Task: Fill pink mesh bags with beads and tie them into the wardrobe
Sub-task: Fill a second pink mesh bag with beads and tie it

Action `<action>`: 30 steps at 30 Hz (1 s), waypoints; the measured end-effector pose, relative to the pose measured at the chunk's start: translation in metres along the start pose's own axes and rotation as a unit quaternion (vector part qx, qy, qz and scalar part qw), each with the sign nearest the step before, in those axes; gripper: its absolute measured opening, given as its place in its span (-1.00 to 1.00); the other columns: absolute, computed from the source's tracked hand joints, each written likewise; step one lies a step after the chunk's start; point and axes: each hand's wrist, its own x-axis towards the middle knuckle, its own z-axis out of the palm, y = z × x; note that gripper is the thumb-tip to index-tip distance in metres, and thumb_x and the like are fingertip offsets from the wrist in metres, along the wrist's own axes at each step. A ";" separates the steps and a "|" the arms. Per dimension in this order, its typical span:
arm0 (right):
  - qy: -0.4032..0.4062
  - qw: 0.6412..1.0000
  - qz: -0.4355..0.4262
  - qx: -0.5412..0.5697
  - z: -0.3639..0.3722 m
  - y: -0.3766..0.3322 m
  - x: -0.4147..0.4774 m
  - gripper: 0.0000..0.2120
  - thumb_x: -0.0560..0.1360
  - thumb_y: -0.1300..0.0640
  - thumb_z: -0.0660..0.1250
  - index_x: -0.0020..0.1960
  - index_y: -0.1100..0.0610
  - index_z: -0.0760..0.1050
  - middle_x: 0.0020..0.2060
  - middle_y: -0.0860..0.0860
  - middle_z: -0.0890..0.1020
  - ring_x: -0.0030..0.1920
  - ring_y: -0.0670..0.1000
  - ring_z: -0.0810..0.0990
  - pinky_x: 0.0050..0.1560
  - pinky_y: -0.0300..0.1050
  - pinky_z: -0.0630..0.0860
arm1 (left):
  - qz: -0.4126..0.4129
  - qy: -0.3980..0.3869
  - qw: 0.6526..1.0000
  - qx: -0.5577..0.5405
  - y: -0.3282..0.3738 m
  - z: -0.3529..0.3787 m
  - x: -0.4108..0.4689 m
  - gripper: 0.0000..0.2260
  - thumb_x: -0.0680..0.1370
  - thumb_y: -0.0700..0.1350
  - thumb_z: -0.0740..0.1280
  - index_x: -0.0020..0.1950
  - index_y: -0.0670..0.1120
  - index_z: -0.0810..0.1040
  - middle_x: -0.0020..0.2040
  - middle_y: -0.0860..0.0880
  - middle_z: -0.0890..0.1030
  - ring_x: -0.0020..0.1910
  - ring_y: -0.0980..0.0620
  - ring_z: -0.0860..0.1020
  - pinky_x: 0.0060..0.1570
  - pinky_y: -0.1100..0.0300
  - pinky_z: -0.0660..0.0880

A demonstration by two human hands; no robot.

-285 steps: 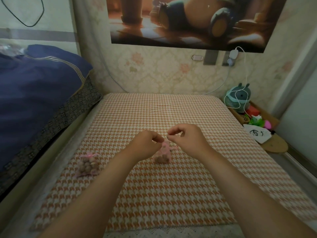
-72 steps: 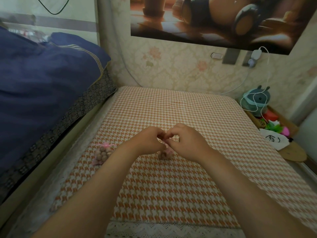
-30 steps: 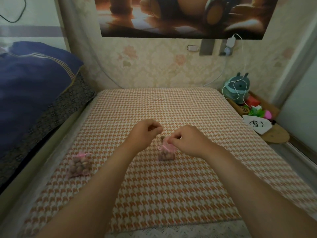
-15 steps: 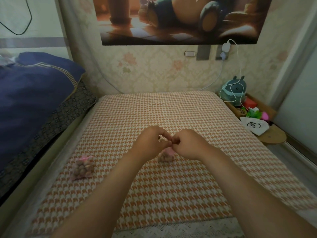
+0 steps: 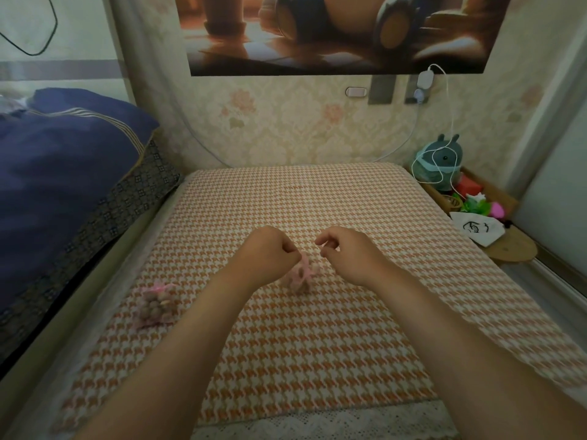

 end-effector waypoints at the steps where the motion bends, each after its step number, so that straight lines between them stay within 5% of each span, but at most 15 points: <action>1: -0.003 1.000 0.000 -0.024 0.003 0.003 0.001 -0.80 0.64 0.13 0.26 0.18 -0.07 0.58 0.05 -0.10 0.64 -0.09 -0.08 0.62 -0.08 -0.09 0.59 | -0.002 0.002 1.000 0.000 -0.003 -0.003 0.000 -0.88 0.52 -0.08 0.39 -0.15 0.00 0.73 -0.31 0.05 0.68 -0.35 0.07 0.62 -0.37 0.18 0.56; 7: -0.056 0.991 0.003 -0.121 0.024 0.004 0.008 -0.77 0.60 0.10 0.37 0.22 -0.08 0.63 0.22 -0.09 0.64 0.21 -0.02 0.59 0.17 -0.07 0.53 | -0.006 -0.016 1.000 -0.011 -0.014 -0.007 -0.004 -0.87 0.52 -0.13 0.39 -0.16 0.00 0.72 -0.30 0.13 0.65 -0.33 0.16 0.60 -0.39 0.32 0.50; 11: -0.058 0.983 -0.001 -0.176 0.032 0.005 0.010 -0.80 0.61 0.08 0.32 0.15 -0.08 0.67 0.21 -0.12 0.67 0.14 -0.02 0.64 0.07 -0.07 0.57 | 0.001 -0.017 1.000 -0.025 -0.018 -0.006 -0.005 -0.89 0.53 -0.13 0.39 -0.13 -0.01 0.72 -0.27 0.14 0.64 -0.30 0.18 0.59 -0.35 0.34 0.49; 14: -0.049 0.982 0.008 -0.181 0.034 0.007 0.011 -0.83 0.58 0.07 0.35 0.10 -0.05 0.68 0.12 -0.10 0.70 0.08 -0.01 0.65 0.07 -0.05 0.59 | 0.003 -0.038 0.999 -0.034 -0.023 -0.006 -0.005 -0.90 0.52 -0.10 0.41 -0.01 0.01 0.70 -0.08 0.13 0.66 -0.12 0.19 0.59 -0.20 0.31 0.50; 22: 0.055 0.997 -0.046 0.031 0.018 -0.026 0.007 -0.89 0.51 0.01 0.50 0.03 -0.07 0.67 -0.09 -0.19 0.68 -0.14 -0.28 0.59 -0.04 -0.25 0.51 | 0.006 -0.062 0.997 -0.043 -0.034 -0.011 -0.007 -0.75 0.54 -0.12 0.36 0.21 -0.02 0.64 0.15 0.06 0.64 0.01 0.15 0.56 -0.05 0.28 0.44; 26: 0.040 0.993 -0.095 0.050 0.022 -0.051 -0.005 -0.91 0.49 -0.03 0.52 -0.02 -0.09 0.66 -0.13 -0.20 0.69 -0.28 -0.41 0.53 -0.18 -0.33 0.41 | -0.003 -0.058 0.996 -0.065 -0.032 -0.011 -0.011 -0.80 0.53 -0.18 0.33 0.11 -0.04 0.66 -0.16 0.08 0.63 -0.25 0.14 0.58 -0.30 0.28 0.45; 30: 0.026 0.992 -0.117 -0.033 0.027 -0.056 -0.009 -0.90 0.52 -0.05 0.46 0.03 -0.13 0.66 -0.10 -0.26 0.69 -0.24 -0.35 0.52 -0.21 -0.32 0.37 | -0.013 -0.061 0.994 -0.086 -0.034 -0.010 -0.012 -0.79 0.48 -0.24 0.33 0.03 -0.09 0.70 -0.15 -0.08 0.71 -0.21 -0.02 0.67 -0.13 0.01 0.63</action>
